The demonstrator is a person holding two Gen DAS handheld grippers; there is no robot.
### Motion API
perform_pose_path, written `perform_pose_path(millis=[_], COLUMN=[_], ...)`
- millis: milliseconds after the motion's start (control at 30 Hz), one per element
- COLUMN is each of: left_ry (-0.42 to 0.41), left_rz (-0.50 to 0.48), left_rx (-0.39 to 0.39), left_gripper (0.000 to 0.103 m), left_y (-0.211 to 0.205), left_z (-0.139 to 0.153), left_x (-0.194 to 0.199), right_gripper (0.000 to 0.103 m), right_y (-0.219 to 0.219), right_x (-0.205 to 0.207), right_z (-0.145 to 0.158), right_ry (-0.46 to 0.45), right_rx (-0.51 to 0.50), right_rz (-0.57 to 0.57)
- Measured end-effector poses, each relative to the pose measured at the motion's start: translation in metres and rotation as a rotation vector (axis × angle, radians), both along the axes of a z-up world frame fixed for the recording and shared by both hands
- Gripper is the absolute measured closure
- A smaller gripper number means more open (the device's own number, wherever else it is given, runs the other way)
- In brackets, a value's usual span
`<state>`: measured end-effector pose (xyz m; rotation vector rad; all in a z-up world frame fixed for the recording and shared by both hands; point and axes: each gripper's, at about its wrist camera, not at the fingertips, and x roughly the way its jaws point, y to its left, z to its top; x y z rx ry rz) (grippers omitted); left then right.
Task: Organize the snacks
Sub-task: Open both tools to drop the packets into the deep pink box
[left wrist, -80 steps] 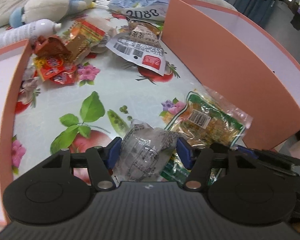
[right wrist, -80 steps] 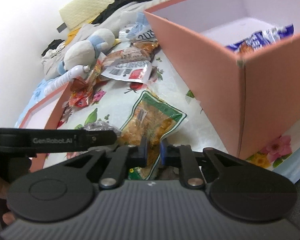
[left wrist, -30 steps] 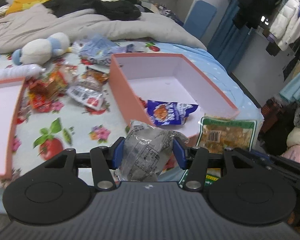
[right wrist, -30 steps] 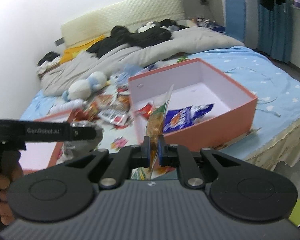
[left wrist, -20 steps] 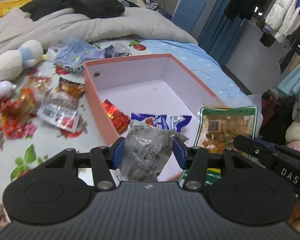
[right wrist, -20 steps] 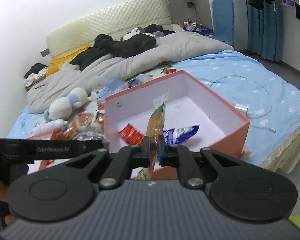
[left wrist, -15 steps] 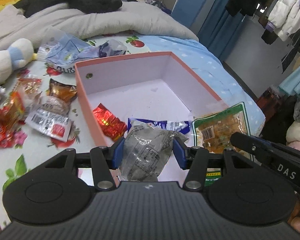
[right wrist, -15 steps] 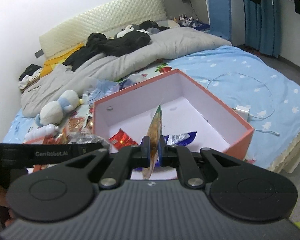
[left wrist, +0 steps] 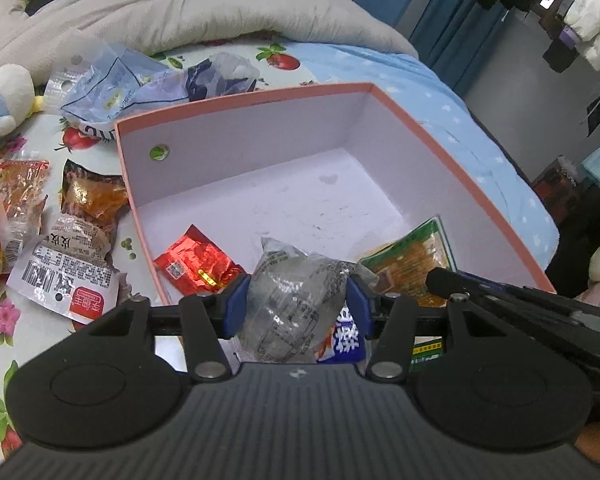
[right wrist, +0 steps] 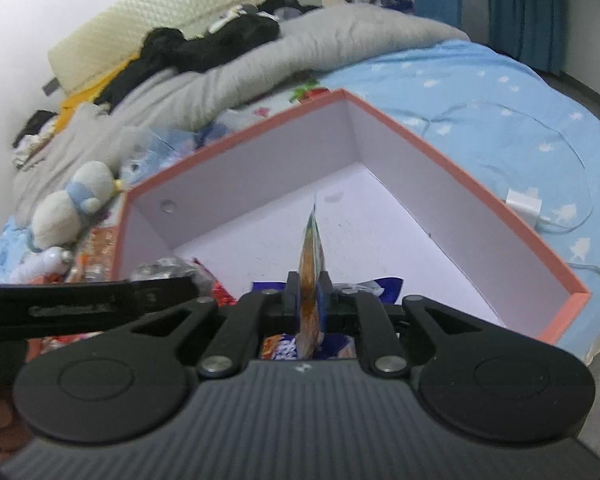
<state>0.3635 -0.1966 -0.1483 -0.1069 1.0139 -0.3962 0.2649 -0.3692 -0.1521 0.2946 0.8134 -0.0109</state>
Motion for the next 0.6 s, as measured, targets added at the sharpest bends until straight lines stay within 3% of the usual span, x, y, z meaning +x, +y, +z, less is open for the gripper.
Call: perform_pose_path(millis=[100, 200, 233, 267, 600], left_ry=[0.016, 0.002, -0.008, -0.019, -0.127], left_rz=[0.006, 0.024, 0.024, 0.023, 0.014], left_rx=[-0.001, -0.008, -0.012, -0.012, -0.028], left_gripper=[0.043, 0.034, 0.034, 0.034, 0.034], left_y=[0.006, 0.014, 0.017, 0.018, 0.028], left_z=[-0.003, 0.003, 0.006, 0.010, 0.062], left_x=[0.003, -0.001, -0.003, -0.005, -0.058], right_gripper=[0.086, 0.062, 0.049, 0.046, 0.047], right_y=[-0.001, 0.000, 0.001, 0.002, 0.012], right_x=[0.008, 0.005, 0.002, -0.002, -0.043], right_z=[-0.011, -0.010, -0.008, -0.005, 0.034], right_ry=[0.048, 0.050, 0.044, 0.034, -0.052], right_rx=[0.007, 0.012, 0.012, 0.014, 0.019], right_rz=[-0.008, -0.018, -0.017, -0.015, -0.010])
